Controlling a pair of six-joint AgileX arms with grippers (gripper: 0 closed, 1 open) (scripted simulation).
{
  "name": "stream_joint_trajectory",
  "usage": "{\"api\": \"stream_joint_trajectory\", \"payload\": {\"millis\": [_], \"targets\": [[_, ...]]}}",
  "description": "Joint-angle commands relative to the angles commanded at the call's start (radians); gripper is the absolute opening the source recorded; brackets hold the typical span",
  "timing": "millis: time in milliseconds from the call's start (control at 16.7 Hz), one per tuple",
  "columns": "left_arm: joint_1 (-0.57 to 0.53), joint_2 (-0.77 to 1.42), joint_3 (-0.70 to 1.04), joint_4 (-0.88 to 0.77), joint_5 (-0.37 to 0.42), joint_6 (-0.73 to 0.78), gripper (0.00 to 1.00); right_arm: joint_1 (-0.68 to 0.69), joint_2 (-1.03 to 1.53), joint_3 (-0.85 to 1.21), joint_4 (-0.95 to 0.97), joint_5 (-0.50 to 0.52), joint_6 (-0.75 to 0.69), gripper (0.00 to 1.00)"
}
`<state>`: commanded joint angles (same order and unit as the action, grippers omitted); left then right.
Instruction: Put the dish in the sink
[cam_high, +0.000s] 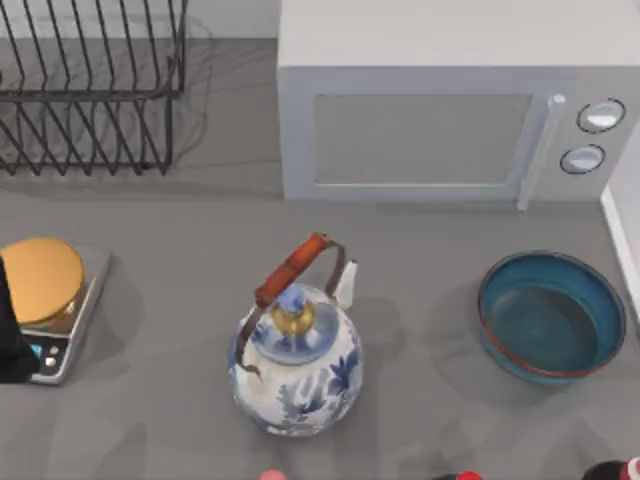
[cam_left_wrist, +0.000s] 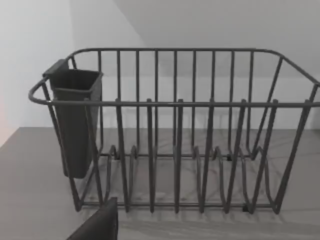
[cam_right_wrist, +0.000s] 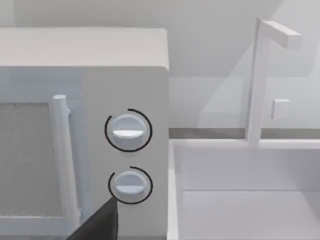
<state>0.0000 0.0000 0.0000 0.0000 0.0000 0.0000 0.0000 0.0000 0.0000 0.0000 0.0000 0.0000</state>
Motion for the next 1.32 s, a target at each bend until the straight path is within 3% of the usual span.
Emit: {"api": "stream_joint_trajectory", "payload": {"millis": [240,480,1320], "targets": [[0.000,0.000,0.000,0.000,0.000,0.000,1.00,0.006,0.032,0.032,-0.030,-0.001,0.005,1.00],[0.000,0.000,0.000,0.000,0.000,0.000,1.00,0.031,0.223,0.212,-0.186,-0.003,0.030,1.00],[0.000,0.000,0.000,0.000,0.000,0.000,1.00,0.152,1.492,1.150,-1.044,0.002,0.161,1.00]]}}
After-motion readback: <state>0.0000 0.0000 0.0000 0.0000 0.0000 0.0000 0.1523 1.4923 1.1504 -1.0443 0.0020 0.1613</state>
